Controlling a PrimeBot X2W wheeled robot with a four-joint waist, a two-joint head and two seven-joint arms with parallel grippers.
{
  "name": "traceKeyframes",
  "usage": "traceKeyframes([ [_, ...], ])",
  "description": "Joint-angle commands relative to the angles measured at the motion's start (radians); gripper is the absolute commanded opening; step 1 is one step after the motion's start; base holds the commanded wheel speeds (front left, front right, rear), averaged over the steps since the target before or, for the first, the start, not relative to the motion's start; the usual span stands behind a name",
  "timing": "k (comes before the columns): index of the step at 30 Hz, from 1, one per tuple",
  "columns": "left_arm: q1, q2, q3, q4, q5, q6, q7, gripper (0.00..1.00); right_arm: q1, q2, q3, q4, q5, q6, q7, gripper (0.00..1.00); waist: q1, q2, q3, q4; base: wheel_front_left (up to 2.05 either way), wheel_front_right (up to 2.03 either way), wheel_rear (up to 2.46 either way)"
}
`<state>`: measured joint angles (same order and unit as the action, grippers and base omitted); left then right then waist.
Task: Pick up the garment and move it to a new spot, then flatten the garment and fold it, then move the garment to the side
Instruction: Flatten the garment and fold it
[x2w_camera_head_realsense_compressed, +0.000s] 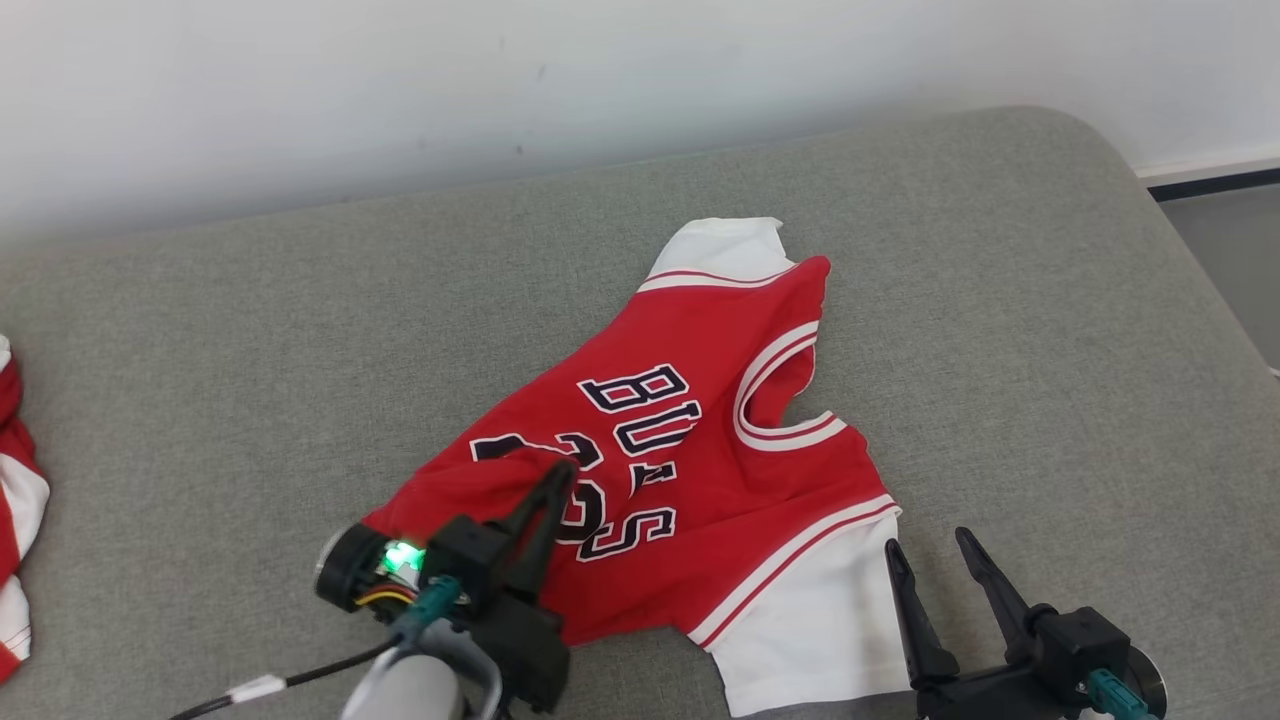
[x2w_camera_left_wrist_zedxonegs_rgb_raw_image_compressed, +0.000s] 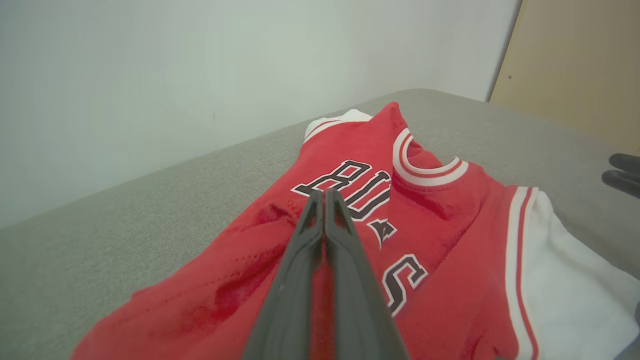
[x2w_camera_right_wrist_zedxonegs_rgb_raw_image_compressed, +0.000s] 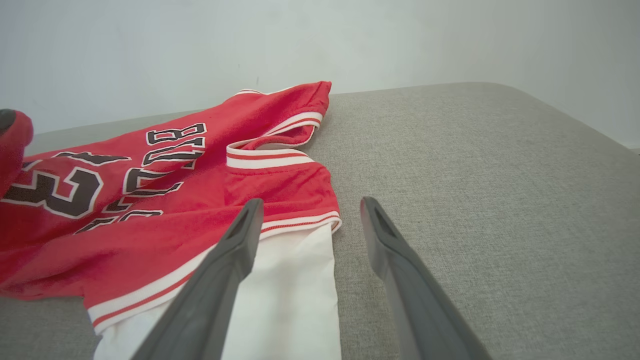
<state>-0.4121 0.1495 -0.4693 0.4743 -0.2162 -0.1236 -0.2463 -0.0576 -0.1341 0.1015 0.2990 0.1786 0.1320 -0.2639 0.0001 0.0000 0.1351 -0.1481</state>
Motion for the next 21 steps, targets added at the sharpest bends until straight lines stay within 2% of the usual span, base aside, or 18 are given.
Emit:
traceKeyframes([
  [1,-0.014,-0.016,-0.021,0.027,-0.005,-0.004,-0.01,0.15,0.0,0.002,-0.003,-0.001,-0.002,-0.003,0.0,1.0,-0.0001,0.0,0.003,-0.004,0.0,0.0,0.0],
  [3,-0.02,-0.031,-0.05,0.055,-0.013,-0.006,-0.015,0.16,0.005,0.004,-0.011,0.0,-0.005,-0.003,-0.001,1.0,-0.0001,0.0,-0.001,0.005,0.0,0.0,0.0],
  [4,-0.021,-0.036,-0.066,0.063,-0.015,-0.007,-0.017,0.27,0.009,0.004,-0.016,0.002,-0.005,-0.003,-0.001,1.0,-0.0001,0.0,-0.003,0.012,0.0,0.0,0.0],
  [5,-0.021,-0.041,-0.077,0.069,-0.016,-0.005,-0.018,0.73,0.012,0.002,-0.015,0.004,-0.004,-0.003,0.0,1.0,-0.0001,0.0,-0.006,0.019,0.0,0.0,0.0],
  [6,-0.02,-0.045,-0.087,0.071,-0.018,-0.005,-0.019,1.0,0.014,0.001,-0.016,0.007,-0.002,-0.003,-0.001,1.0,-0.0001,0.0,-0.008,0.027,0.0,0.0,0.0],
  [12,0.04,-0.048,-0.051,-0.065,-0.024,0.004,-0.019,1.0,0.024,0.001,-0.016,0.012,0.001,-0.003,0.0,1.0,-0.0001,0.0,-0.024,0.077,0.0,0.0,0.0],
  [17,0.127,0.006,0.062,-0.205,-0.032,0.046,-0.019,1.0,0.035,0.002,-0.023,0.008,-0.002,-0.003,-0.001,1.0,-0.0001,0.0,-0.027,0.108,0.0,0.0,0.0],
  [21,0.172,0.06,0.154,-0.226,-0.048,0.064,-0.019,1.0,0.032,0.003,-0.017,0.012,-0.001,-0.003,-0.001,1.0,-0.0001,0.0,-0.025,0.119,0.0,0.0,0.0],
])
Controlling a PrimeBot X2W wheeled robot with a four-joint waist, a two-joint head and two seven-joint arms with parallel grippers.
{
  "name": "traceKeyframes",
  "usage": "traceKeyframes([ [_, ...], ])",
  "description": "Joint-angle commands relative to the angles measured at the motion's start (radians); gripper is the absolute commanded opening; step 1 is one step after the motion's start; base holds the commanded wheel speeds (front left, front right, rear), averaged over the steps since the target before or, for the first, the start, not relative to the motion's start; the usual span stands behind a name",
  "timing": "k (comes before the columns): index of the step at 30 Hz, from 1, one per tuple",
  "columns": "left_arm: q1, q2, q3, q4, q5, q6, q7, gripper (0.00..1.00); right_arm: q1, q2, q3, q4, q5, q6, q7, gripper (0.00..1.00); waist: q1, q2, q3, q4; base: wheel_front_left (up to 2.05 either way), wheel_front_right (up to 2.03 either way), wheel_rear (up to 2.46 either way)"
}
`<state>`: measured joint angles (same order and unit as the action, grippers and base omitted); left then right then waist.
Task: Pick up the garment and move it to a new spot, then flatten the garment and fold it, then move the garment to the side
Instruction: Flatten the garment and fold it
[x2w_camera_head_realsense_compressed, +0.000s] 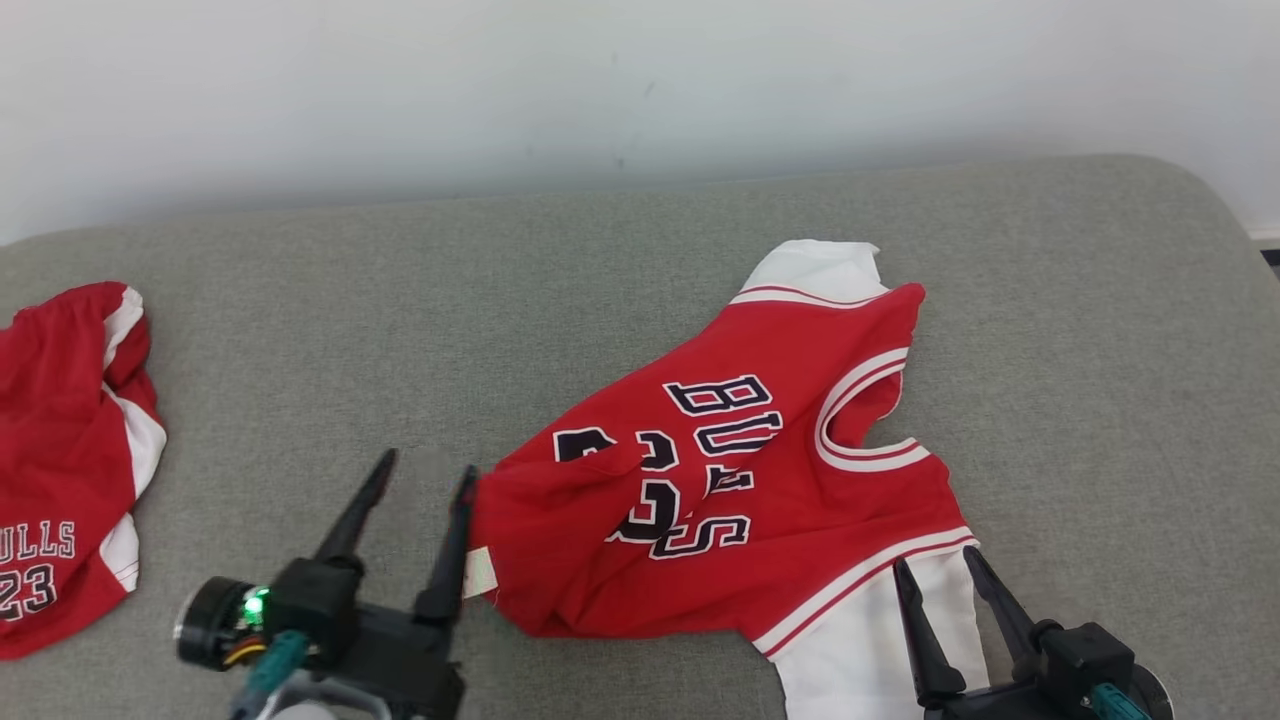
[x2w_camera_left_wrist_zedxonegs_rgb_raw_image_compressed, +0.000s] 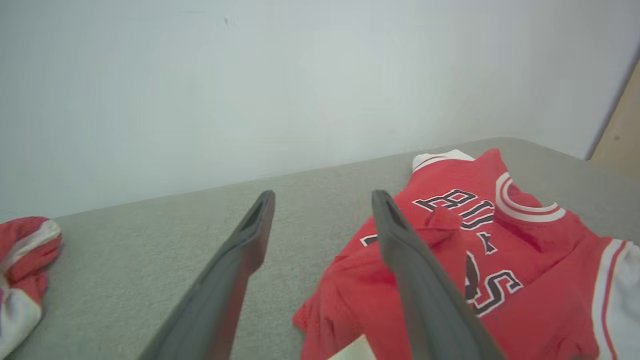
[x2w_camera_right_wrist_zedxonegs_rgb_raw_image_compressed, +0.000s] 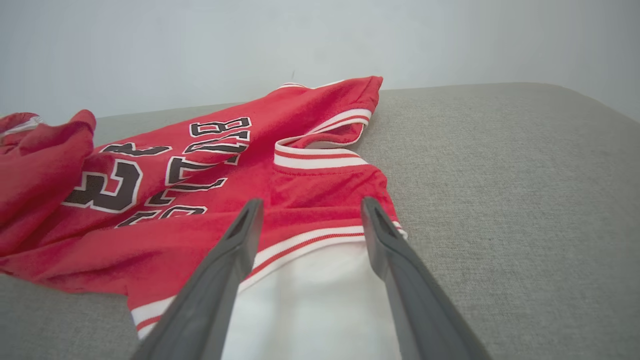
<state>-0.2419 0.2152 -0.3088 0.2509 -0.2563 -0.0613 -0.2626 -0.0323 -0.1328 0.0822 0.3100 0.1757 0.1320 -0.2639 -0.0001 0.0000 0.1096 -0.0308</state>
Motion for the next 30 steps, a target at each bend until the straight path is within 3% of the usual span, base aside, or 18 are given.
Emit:
traceKeyframes([
  [1,0.009,0.001,0.009,-0.001,-0.013,0.002,-0.003,1.0,0.004,0.0,0.003,0.002,0.003,-0.003,0.0,1.0,0.0001,0.0,0.001,0.002,0.0,0.0,0.0],
  [6,0.024,0.02,0.028,0.049,-0.023,-0.009,-0.003,1.0,-0.009,0.001,0.013,0.005,0.008,-0.003,0.0,1.0,0.0001,0.0,0.008,-0.01,0.0,0.0,0.0],
  [17,-0.032,-0.008,-0.03,0.164,-0.054,-0.04,0.059,0.98,-0.019,0.004,0.012,0.009,0.011,-0.003,-0.001,1.0,0.0001,0.0,0.021,-0.047,0.0,0.0,0.0],
  [19,-0.042,-0.012,-0.033,0.189,-0.065,-0.042,0.077,0.32,-0.02,0.005,0.011,0.009,0.011,-0.003,0.0,1.0,0.0001,0.0,0.021,-0.053,0.0,0.0,0.0],
  [20,-0.048,-0.012,-0.032,0.199,-0.067,-0.042,0.083,0.11,-0.02,0.006,0.01,0.008,0.011,-0.003,-0.001,1.0,0.0001,0.0,0.021,-0.055,0.0,0.0,0.0],
  [21,-0.051,-0.012,-0.032,0.209,-0.07,-0.041,0.086,0.0,-0.019,0.006,0.008,0.008,0.01,-0.003,-0.001,1.0,0.0001,0.0,0.02,-0.057,0.0,0.0,0.0],
  [30,-0.029,-0.023,-0.016,0.21,-0.086,-0.023,0.041,0.0,0.005,0.01,-0.009,0.001,0.005,-0.003,-0.001,1.0,0.0001,0.0,0.006,-0.036,0.0,0.0,0.0],
])
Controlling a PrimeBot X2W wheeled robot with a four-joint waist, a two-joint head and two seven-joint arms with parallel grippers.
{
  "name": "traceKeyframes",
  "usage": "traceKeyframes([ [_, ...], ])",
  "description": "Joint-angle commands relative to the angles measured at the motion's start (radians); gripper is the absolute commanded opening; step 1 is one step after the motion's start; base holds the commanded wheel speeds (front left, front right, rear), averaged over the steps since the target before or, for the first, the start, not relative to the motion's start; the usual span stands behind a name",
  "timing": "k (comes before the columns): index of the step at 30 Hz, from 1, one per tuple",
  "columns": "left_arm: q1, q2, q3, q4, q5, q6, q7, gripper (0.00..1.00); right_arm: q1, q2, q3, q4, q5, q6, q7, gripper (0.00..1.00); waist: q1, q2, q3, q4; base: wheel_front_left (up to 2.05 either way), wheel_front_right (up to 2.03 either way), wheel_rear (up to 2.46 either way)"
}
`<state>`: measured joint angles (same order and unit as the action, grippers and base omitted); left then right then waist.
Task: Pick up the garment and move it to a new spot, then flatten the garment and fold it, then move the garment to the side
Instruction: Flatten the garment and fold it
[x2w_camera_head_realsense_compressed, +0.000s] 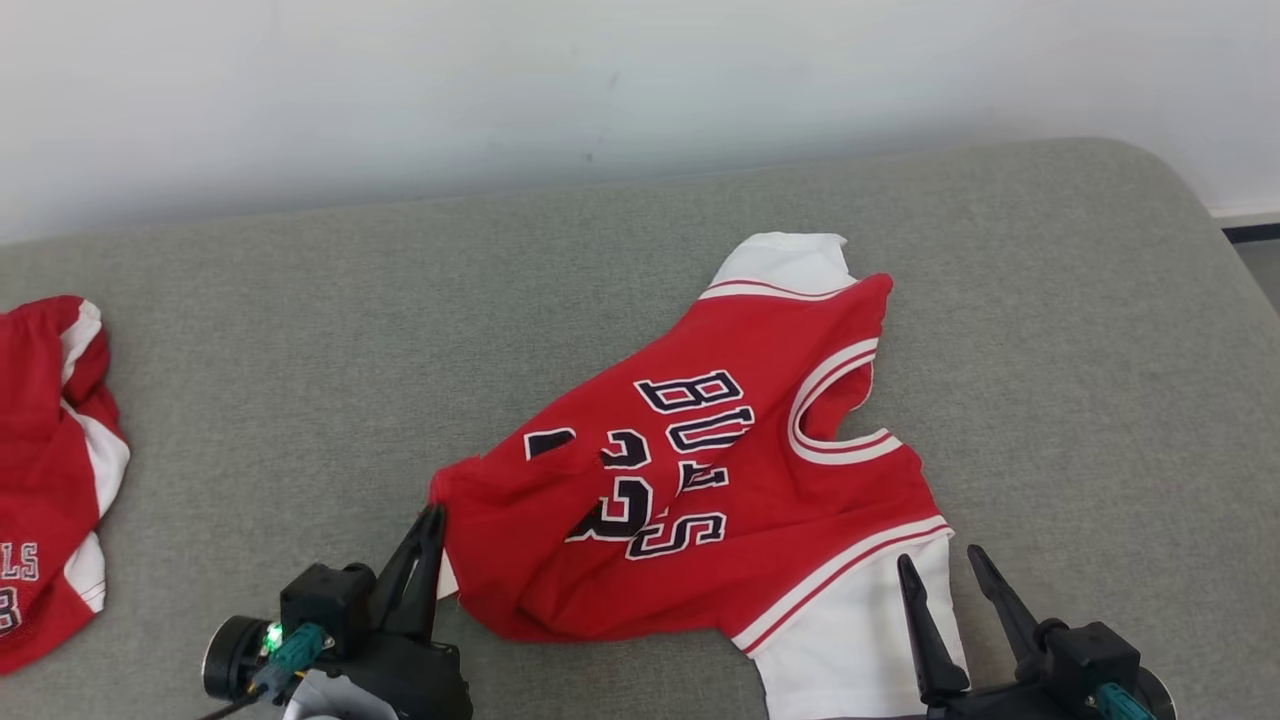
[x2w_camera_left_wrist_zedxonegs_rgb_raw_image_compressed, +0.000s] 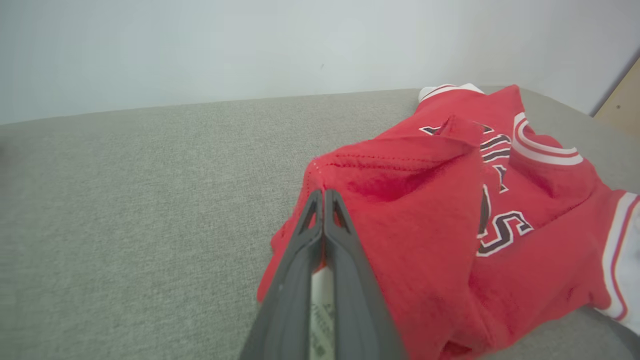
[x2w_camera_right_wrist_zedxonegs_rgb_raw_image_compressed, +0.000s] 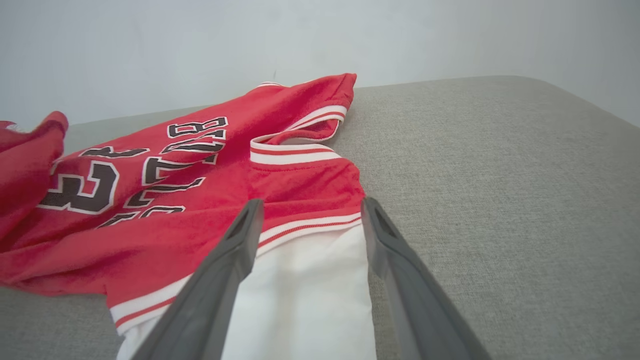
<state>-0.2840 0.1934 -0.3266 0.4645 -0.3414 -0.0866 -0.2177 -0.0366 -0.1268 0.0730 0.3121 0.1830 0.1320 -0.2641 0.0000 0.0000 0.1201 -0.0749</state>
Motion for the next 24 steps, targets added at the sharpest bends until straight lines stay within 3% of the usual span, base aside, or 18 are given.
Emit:
traceKeyframes([
  [1,0.025,-0.003,0.005,-0.016,-0.001,0.009,-0.013,0.0,0.013,0.004,-0.002,-0.001,-0.002,-0.003,0.0,1.0,0.0,0.0,-0.008,0.016,0.0,0.0,0.0],
  [14,0.283,-0.067,0.081,-0.238,-0.033,0.101,-0.049,0.0,0.023,0.0,0.008,0.002,0.002,-0.003,0.0,1.0,0.0,0.0,-0.024,0.125,0.0,0.0,0.0],
  [21,0.379,-0.119,0.137,-0.22,-0.049,0.095,-0.048,0.0,0.02,-0.009,0.014,0.005,0.005,-0.003,0.0,1.0,0.0,0.0,-0.025,0.131,0.0,0.0,0.0],
  [22,0.388,-0.124,0.142,-0.213,-0.051,0.09,-0.048,0.11,0.02,-0.012,0.013,0.005,0.007,-0.003,0.0,1.0,0.0,0.0,-0.024,0.129,0.0,0.0,0.0],
  [24,0.402,-0.131,0.148,-0.205,-0.039,0.087,-0.048,0.85,0.019,-0.013,0.011,0.005,0.009,-0.003,0.0,1.0,0.0,0.0,-0.024,0.125,0.0,0.0,0.0],
])
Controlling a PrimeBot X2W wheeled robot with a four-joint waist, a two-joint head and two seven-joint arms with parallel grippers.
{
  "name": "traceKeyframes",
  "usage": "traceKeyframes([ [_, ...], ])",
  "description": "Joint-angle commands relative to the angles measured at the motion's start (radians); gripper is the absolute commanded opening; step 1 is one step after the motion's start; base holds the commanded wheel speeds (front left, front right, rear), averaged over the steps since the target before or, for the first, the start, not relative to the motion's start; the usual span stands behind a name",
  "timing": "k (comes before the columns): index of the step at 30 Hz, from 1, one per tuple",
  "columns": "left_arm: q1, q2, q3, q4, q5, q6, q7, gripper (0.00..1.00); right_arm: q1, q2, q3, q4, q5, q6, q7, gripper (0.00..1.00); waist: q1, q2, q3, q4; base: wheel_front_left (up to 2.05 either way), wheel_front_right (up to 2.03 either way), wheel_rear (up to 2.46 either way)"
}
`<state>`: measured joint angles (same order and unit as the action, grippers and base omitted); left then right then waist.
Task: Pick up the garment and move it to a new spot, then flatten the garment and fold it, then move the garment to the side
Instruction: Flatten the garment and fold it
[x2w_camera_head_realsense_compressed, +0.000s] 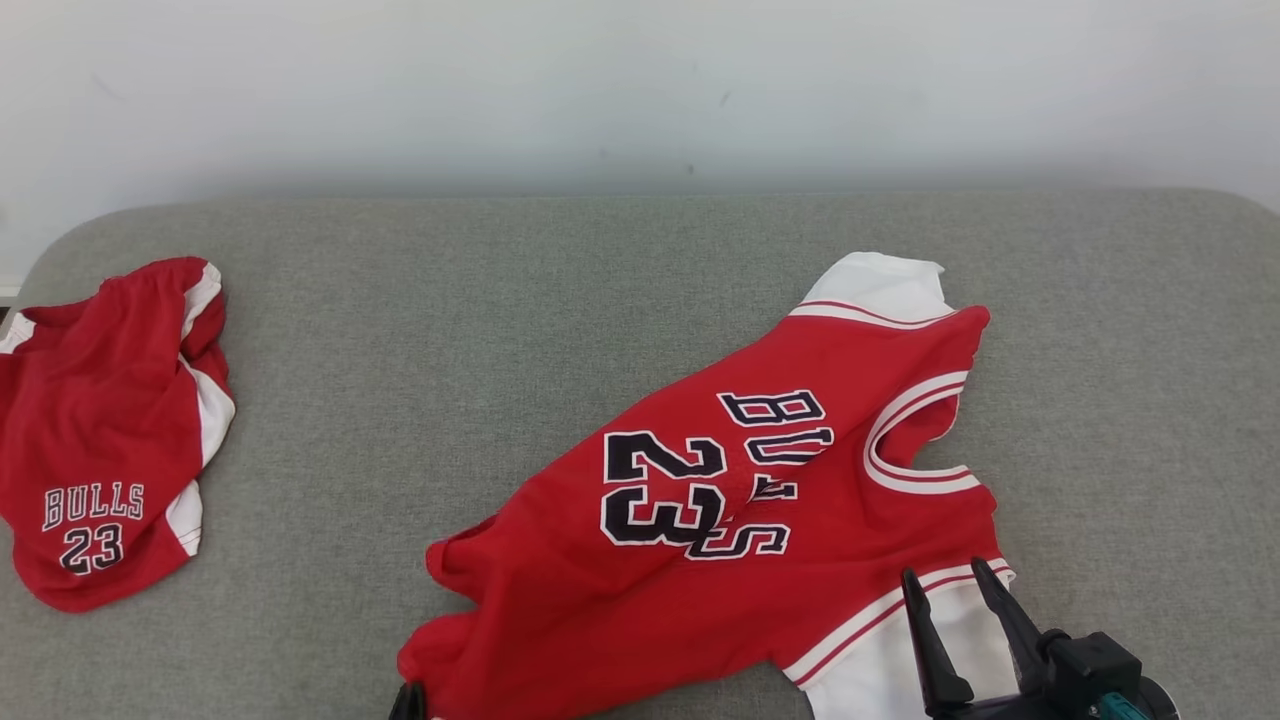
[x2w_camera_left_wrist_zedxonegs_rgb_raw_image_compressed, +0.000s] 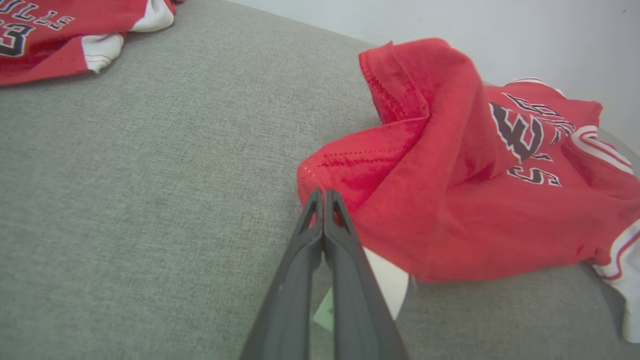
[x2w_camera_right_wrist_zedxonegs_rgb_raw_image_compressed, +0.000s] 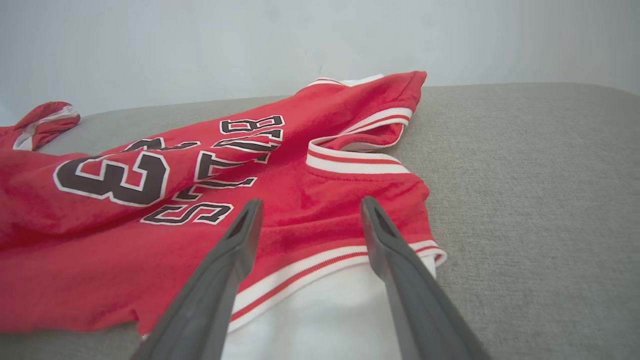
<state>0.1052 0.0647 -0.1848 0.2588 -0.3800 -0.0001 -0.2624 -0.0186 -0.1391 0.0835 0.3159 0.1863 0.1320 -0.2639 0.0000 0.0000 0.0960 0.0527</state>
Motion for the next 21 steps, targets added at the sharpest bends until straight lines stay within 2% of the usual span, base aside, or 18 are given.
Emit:
traceKeyframes([
  [1,0.017,-0.004,0.012,-0.001,0.002,-0.003,-0.003,1.0,0.001,-0.001,0.0,0.001,0.007,-0.003,0.0,1.0,0.0,0.0,0.0,-0.004,0.0,0.0,0.0],
  [9,0.04,-0.01,0.102,-0.067,0.056,-0.02,-0.003,1.0,0.017,0.003,-0.012,-0.002,0.005,-0.003,-0.001,1.0,0.0,0.0,-0.005,-0.014,0.0,0.0,0.0],
  [16,-0.031,0.04,0.102,0.03,0.114,-0.071,-0.003,1.0,0.008,0.008,-0.002,0.001,0.002,-0.003,-0.001,1.0,0.0,0.0,-0.003,-0.036,0.0,0.0,0.0],
  [21,-0.068,0.056,0.094,0.096,0.122,-0.086,-0.003,1.0,0.003,0.006,-0.005,0.003,0.005,-0.003,-0.001,1.0,0.0,0.0,0.0,-0.054,0.0,0.0,0.0],
])
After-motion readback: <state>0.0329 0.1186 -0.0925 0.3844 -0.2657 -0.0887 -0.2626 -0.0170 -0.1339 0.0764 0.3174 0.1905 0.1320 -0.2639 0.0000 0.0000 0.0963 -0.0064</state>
